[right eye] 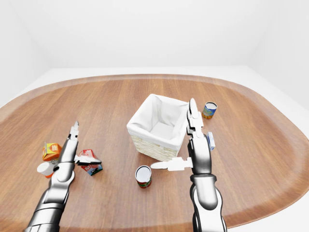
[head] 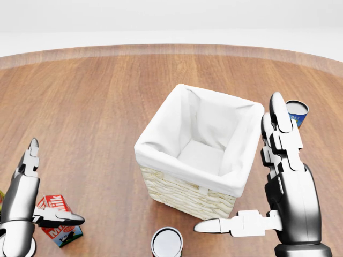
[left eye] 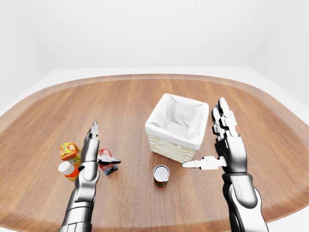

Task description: Pick the milk and place it in the basket.

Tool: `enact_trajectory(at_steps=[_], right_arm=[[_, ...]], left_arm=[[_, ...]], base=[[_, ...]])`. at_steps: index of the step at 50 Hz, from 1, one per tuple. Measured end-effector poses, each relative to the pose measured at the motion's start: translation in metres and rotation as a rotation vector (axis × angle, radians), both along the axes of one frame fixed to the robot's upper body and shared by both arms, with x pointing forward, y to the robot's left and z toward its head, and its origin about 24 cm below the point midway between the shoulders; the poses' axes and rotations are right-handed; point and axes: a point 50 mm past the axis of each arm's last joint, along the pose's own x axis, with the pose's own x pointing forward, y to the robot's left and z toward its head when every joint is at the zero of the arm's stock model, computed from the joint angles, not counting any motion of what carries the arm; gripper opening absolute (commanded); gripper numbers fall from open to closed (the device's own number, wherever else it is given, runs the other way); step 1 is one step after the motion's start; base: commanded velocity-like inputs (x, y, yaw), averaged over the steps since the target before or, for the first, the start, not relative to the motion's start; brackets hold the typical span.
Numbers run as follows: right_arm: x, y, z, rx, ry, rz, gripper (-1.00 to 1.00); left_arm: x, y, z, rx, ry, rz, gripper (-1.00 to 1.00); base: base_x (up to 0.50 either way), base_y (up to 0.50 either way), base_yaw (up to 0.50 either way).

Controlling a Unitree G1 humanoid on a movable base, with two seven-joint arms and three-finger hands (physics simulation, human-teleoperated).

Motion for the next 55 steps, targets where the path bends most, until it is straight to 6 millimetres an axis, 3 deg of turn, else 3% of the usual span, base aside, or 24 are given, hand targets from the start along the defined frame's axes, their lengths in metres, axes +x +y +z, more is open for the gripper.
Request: enact_trajectory(at_steps=[13, 34, 35, 36, 55], right_arm=[[0.000, 0.000, 0.001, 0.000, -0.002, 0.000, 1.00], [0.000, 0.000, 0.001, 0.001, -0.007, -0.005, 1.00], [0.000, -0.001, 0.002, 0.001, -0.009, -0.005, 1.00], [0.000, -0.001, 0.002, 0.002, -0.010, -0.006, 1.00], [0.000, -0.003, 0.003, 0.007, -0.017, -0.016, 1.00]], left_arm=[[0.004, 0.004, -0.014, 0.012, 0.061, 0.026, 1.00], [0.013, 0.018, -0.055, 0.005, 0.293, 0.123, 1.00], [0.015, 0.018, -0.054, 0.008, 0.293, 0.125, -0.34], [0.018, 0.018, -0.052, 0.006, 0.295, 0.127, -1.00], [0.029, 0.021, -0.052, -0.039, 0.375, 0.126, -1.00]], base=[[0.00, 0.00, 0.00], [0.00, 0.00, 0.00], [0.00, 0.00, 0.00], [0.00, 0.00, 0.00], [0.00, 0.00, 0.00]])
